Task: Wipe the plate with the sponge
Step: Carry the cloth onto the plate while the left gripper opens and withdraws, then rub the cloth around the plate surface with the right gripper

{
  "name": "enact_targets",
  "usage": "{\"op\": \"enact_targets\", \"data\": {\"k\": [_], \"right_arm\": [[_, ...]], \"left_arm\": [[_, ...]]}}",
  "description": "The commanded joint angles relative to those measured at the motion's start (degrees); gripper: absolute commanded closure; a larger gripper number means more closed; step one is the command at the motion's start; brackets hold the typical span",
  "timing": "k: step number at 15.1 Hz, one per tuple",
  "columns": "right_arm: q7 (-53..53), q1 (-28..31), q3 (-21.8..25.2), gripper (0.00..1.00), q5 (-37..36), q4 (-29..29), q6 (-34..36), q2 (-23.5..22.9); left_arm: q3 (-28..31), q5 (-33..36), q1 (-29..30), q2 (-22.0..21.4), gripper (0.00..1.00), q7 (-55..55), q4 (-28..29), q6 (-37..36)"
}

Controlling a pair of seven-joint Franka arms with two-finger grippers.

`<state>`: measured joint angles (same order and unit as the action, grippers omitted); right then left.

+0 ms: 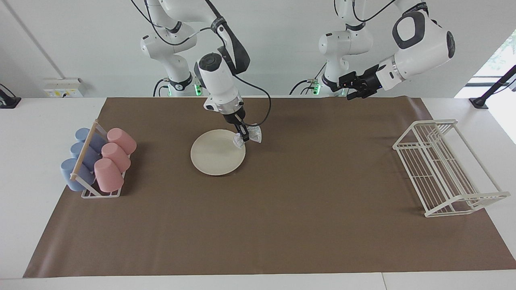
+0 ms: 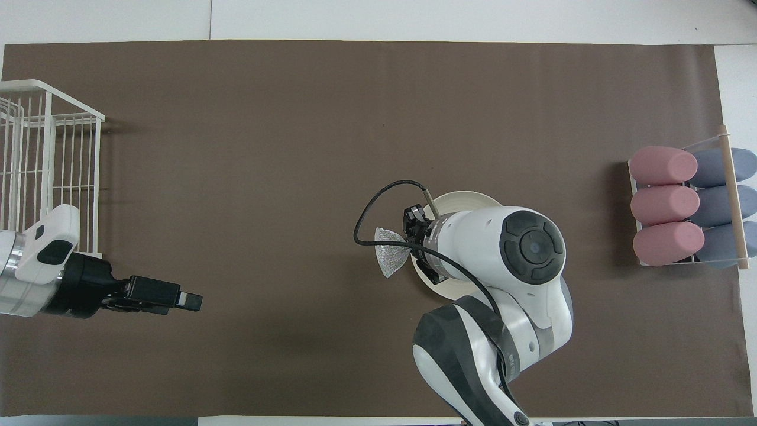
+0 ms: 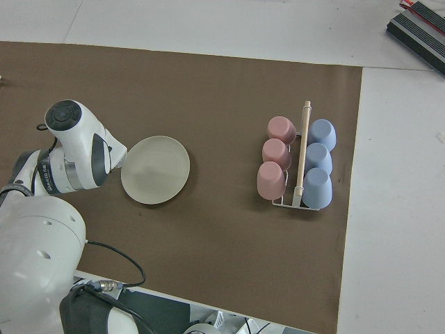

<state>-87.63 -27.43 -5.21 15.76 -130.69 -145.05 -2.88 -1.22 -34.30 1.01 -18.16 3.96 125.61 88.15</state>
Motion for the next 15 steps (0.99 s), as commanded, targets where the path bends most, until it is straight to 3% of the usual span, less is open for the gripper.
{"op": "enact_targets", "data": {"k": [1, 5, 10, 15], "right_arm": [[5.95, 2.19, -0.41, 1.00, 0.76, -2.81, -1.64, 1.12], [15.46, 6.41, -0.41, 1.00, 0.94, -6.85, -2.16, 1.12], [20.74, 7.12, -0.41, 1.00, 1.20, -8.88, -5.14, -0.63], [35.58, 15.72, -0.41, 1.00, 1.20, -9.05, -5.15, -1.07]], "left_arm": [[-0.19, 1.61, 0.14, 0.93, 0.00, -5.70, -1.34, 0.36], [-0.54, 1.87, 1.63, 0.93, 0.00, -9.31, -2.04, 2.55], [-1.15, 2.65, 1.10, 1.02, 0.00, -11.52, -1.87, 7.29], [-1.33, 6.08, 1.10, 1.02, 0.00, -11.35, -1.69, 7.39]]}}
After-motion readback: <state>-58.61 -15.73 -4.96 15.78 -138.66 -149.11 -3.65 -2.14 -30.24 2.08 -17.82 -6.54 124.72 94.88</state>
